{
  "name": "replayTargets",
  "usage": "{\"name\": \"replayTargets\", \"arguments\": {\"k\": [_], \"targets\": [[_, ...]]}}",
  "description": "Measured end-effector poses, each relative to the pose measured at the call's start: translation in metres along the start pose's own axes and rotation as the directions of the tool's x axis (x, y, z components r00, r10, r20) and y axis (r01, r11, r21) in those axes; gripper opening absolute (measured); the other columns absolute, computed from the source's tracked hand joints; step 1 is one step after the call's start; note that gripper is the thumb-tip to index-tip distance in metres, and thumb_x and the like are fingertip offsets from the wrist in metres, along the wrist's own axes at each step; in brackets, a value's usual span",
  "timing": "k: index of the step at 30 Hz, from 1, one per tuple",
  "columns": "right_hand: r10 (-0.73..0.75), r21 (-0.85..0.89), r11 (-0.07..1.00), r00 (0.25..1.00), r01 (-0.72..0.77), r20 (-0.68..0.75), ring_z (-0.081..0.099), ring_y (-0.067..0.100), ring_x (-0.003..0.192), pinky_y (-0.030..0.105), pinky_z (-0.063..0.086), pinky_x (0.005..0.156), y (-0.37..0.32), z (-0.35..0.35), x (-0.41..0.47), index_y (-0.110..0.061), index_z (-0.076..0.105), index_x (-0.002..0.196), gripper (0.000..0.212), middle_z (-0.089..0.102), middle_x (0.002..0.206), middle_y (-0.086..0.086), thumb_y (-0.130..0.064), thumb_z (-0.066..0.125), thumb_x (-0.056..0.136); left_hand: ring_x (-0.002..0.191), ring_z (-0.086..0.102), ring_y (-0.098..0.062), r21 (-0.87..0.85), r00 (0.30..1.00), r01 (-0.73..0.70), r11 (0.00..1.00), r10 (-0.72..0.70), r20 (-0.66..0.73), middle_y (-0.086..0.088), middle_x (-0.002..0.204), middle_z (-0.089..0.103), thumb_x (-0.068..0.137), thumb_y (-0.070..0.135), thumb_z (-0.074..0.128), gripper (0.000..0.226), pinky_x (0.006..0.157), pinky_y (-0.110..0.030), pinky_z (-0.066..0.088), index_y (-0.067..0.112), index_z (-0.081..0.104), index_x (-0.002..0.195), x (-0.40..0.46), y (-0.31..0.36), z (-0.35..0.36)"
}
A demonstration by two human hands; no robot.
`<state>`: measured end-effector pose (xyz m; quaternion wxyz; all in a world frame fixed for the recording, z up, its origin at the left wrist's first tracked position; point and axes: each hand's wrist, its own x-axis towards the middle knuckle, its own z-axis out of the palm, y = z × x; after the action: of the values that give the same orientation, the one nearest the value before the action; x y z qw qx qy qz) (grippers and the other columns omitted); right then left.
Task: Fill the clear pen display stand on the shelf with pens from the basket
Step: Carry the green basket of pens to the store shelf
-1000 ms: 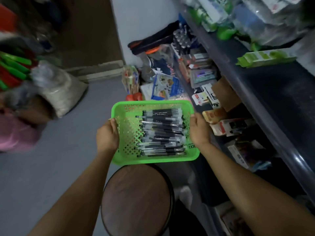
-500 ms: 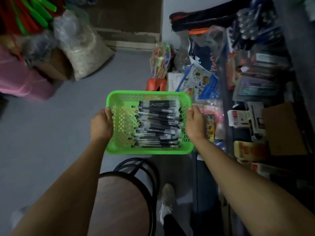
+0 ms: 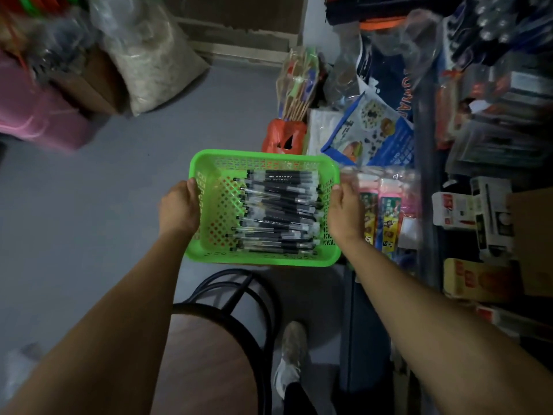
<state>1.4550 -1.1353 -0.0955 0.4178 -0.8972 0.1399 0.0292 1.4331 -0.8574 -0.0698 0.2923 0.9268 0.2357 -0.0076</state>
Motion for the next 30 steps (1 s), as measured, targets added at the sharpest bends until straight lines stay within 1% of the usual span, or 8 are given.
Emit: {"name": "replayTargets", "arguments": {"k": [2, 4, 6, 13, 18, 21, 25, 30], "targets": [[0.010, -0.012, 1.000, 1.000, -0.010, -0.005, 0.041, 0.018, 0.056, 0.028, 0.031, 0.052, 0.007, 0.004, -0.001, -0.008, 0.055, 0.091, 0.033, 0.041, 0.066, 0.004, -0.028, 0.033, 0.103, 0.091, 0.055, -0.048, 0.001, 1.000, 0.000, 1.000, 0.000, 0.008, -0.036, 0.095, 0.059, 0.102, 0.027, 0.030, 0.044, 0.072, -0.043, 0.040, -0.007, 0.054, 0.086, -0.001, -0.004, 0.005], [0.035, -0.024, 0.999, 0.999, -0.035, -0.003, 0.041, 0.020, 0.055, 0.031, 0.032, 0.053, 0.012, 0.007, 0.000, -0.014, 0.048, 0.078, 0.032, 0.040, 0.062, 0.003, -0.028, 0.034, 0.103, 0.090, 0.055, -0.047, 0.009, 1.000, 0.003, 1.000, -0.003, 0.010, -0.036, 0.094, 0.059, 0.102, 0.027, 0.031, 0.044, 0.070, -0.042, 0.038, -0.007, 0.054, 0.086, 0.000, -0.006, 0.009], [0.052, -0.032, 0.998, 0.999, -0.052, -0.005, 0.043, 0.021, 0.056, 0.033, 0.033, 0.054, 0.014, 0.010, 0.002, -0.018, 0.044, 0.074, 0.033, 0.041, 0.061, 0.003, -0.030, 0.033, 0.102, 0.091, 0.055, -0.047, 0.019, 1.000, -0.004, 1.000, 0.004, 0.010, -0.036, 0.095, 0.059, 0.102, 0.028, 0.030, 0.045, 0.069, -0.041, 0.036, -0.007, 0.054, 0.087, 0.003, -0.007, 0.013], [0.030, -0.031, 0.999, 0.999, -0.031, -0.023, 0.047, 0.022, 0.058, 0.033, 0.034, 0.054, 0.022, 0.017, 0.009, -0.020, 0.045, 0.077, 0.031, 0.045, 0.061, 0.005, -0.033, 0.032, 0.102, 0.092, 0.055, -0.048, 0.020, 1.000, 0.014, 1.000, -0.014, 0.012, -0.035, 0.096, 0.059, 0.102, 0.028, 0.029, 0.046, 0.074, -0.043, 0.040, -0.008, 0.055, 0.089, 0.010, -0.012, 0.028], [0.009, -0.031, 0.999, 1.000, -0.010, -0.022, 0.041, 0.017, 0.052, 0.028, 0.027, 0.055, 0.019, 0.014, 0.006, -0.017, 0.044, 0.077, 0.030, 0.042, 0.056, 0.000, -0.028, 0.034, 0.103, 0.097, 0.054, -0.048, 0.047, 0.998, 0.045, 0.998, -0.046, 0.032, -0.036, 0.101, 0.058, 0.102, 0.029, 0.028, 0.046, 0.078, -0.045, 0.041, -0.008, 0.055, 0.093, 0.011, -0.011, 0.029], [-0.006, -0.058, 0.998, 1.000, 0.006, -0.001, 0.040, 0.014, 0.053, 0.029, 0.029, 0.057, 0.015, 0.010, 0.005, -0.014, 0.048, 0.084, 0.027, 0.041, 0.057, -0.002, -0.026, 0.034, 0.104, 0.097, 0.054, -0.049, 0.070, 0.998, 0.026, 0.997, -0.030, 0.062, -0.038, 0.102, 0.057, 0.102, 0.028, 0.030, 0.046, 0.079, -0.046, 0.041, -0.010, 0.055, 0.096, 0.012, -0.011, 0.026], [-0.012, -0.127, 0.992, 1.000, 0.014, 0.020, 0.048, 0.023, 0.066, 0.033, 0.036, 0.060, 0.009, 0.003, 0.001, 0.000, 0.055, 0.101, 0.030, 0.041, 0.062, -0.002, -0.024, 0.036, 0.103, 0.102, 0.049, -0.050, 0.132, 0.993, -0.014, 0.991, -0.002, 0.115, -0.041, 0.106, 0.052, 0.101, 0.021, 0.036, 0.040, 0.083, -0.048, 0.038, -0.016, 0.052, 0.101, 0.007, -0.007, 0.020], [0.000, -0.203, 0.979, 0.995, 0.020, 0.099, 0.061, 0.032, 0.080, 0.034, 0.042, 0.062, -0.002, -0.009, -0.011, 0.001, 0.051, 0.117, 0.028, 0.057, 0.084, 0.016, -0.018, 0.040, 0.100, 0.111, 0.044, -0.048, 0.145, 0.992, -0.027, 0.989, 0.009, 0.126, -0.037, 0.118, 0.046, 0.096, 0.014, 0.044, 0.034, 0.094, -0.046, 0.035, -0.013, 0.049, 0.116, -0.006, 0.005, 0.010]]}}
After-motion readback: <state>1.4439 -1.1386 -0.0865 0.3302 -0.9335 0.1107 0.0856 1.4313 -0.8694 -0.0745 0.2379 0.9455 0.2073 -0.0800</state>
